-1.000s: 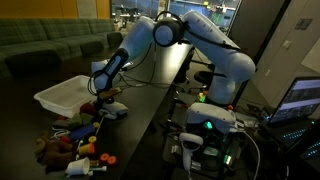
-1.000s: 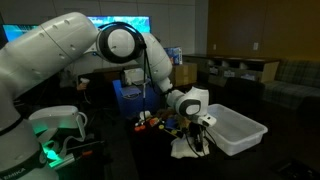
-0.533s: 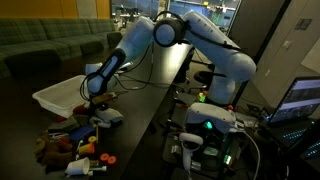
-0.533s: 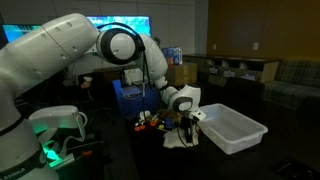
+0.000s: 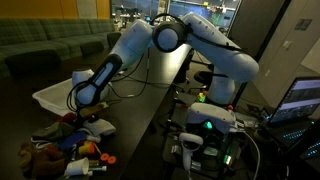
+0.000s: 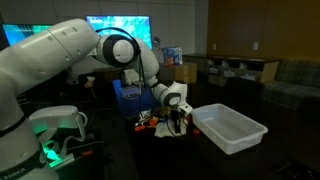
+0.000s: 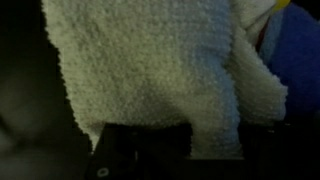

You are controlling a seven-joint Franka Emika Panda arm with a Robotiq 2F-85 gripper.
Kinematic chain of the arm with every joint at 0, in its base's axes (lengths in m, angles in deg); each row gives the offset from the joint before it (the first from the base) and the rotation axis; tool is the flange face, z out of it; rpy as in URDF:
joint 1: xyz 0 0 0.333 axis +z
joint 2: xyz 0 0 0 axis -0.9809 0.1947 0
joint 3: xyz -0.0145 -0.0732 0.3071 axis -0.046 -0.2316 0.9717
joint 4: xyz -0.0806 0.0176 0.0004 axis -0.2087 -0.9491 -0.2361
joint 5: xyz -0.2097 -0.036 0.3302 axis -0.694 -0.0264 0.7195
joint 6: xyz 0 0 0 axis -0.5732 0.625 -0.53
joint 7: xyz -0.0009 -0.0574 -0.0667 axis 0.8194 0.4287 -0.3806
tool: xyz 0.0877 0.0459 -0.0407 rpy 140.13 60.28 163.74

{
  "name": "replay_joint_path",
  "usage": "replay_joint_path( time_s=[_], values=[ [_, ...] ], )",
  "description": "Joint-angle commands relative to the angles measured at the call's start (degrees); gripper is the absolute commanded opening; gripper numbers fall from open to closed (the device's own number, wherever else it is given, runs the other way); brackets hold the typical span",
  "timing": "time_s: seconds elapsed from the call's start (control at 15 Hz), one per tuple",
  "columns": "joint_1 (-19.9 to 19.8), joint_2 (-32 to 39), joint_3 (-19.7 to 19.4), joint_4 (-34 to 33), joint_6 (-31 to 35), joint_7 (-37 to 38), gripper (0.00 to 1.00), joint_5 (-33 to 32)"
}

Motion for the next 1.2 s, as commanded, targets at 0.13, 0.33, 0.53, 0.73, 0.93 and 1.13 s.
replay_joint_path(
  time_s=[0.13, 0.33, 0.53, 0.73, 0.93, 1.13],
  values=[
    [3.76, 4.41, 2.02, -5.68, 2.80, 2.36, 0.13, 2.90],
    [5.14, 4.51, 3.79, -6.43, 3.17, 1.48, 0.12, 3.18],
    [5.54, 2.84, 5.95, -5.28, 3.75, -0.15, 0.12, 3.34],
    [6.71, 0.86, 5.09, -4.02, 4.89, -1.56, 0.11, 1.65],
    [7.27, -1.77, 3.16, -2.54, 5.77, -4.14, 0.11, -0.50],
    [7.57, -5.89, -0.15, -0.58, 6.70, -5.97, 0.12, -3.89]
  ],
)
